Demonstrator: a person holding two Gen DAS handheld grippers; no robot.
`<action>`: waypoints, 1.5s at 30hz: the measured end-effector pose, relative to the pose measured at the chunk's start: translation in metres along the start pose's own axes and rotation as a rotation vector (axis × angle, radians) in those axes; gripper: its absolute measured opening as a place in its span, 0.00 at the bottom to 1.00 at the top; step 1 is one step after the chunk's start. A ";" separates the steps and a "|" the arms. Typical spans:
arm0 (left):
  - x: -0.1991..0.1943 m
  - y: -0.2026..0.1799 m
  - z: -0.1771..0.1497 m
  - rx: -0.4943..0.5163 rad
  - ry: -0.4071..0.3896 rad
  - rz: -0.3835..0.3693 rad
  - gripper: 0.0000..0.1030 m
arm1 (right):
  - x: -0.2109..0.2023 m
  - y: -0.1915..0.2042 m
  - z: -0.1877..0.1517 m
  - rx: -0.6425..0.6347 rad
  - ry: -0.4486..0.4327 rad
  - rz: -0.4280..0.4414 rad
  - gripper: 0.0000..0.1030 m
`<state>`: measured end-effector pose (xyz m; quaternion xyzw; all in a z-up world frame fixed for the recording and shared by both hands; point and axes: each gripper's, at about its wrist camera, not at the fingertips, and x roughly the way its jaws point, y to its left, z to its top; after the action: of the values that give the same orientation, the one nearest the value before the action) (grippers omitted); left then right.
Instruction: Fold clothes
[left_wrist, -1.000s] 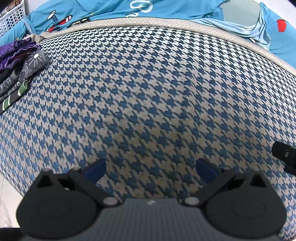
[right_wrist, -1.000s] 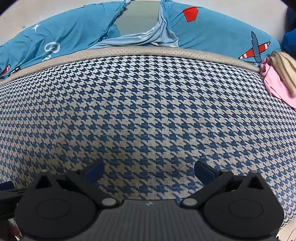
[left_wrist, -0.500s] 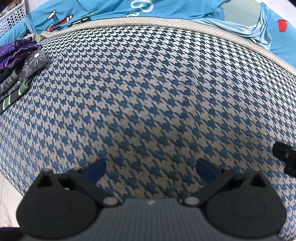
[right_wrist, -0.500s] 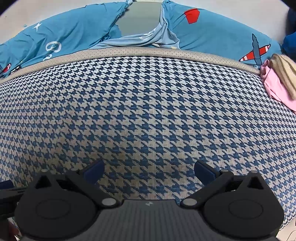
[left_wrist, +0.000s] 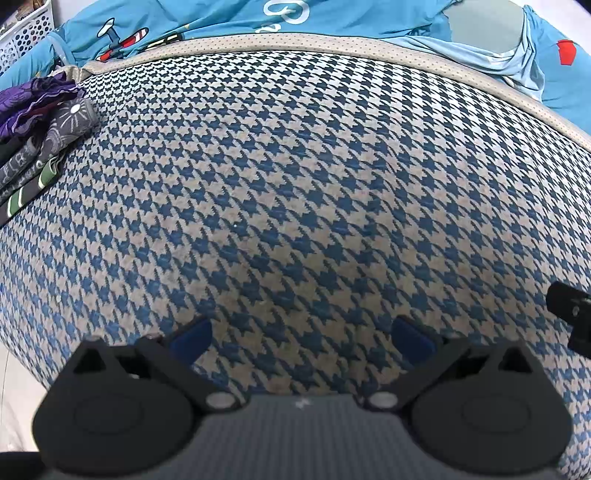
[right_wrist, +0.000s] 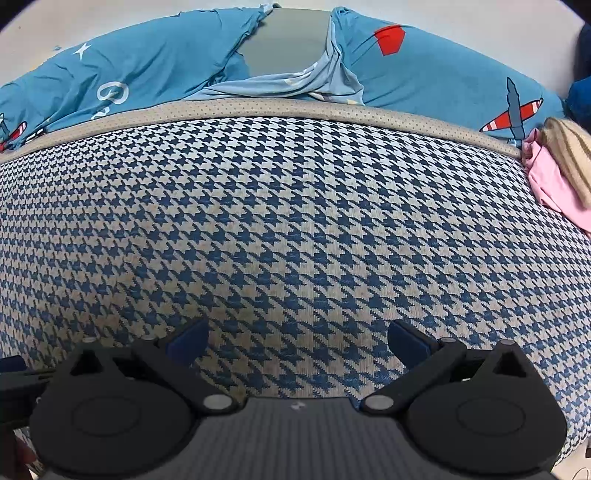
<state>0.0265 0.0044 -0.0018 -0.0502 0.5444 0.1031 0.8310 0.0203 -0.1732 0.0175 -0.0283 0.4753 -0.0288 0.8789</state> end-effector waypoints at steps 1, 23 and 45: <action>0.000 0.000 0.000 0.001 0.000 0.001 1.00 | 0.000 -0.001 0.000 -0.002 -0.001 0.001 1.00; -0.013 -0.007 -0.003 0.033 -0.074 0.035 1.00 | 0.007 -0.028 0.012 0.092 -0.006 -0.008 1.00; -0.052 -0.004 -0.015 0.069 -0.184 0.011 1.00 | 0.032 -0.001 0.024 0.033 -0.031 -0.118 1.00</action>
<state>-0.0060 -0.0086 0.0399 -0.0089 0.4692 0.0930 0.8782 0.0573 -0.1758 0.0042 -0.0423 0.4584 -0.0882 0.8833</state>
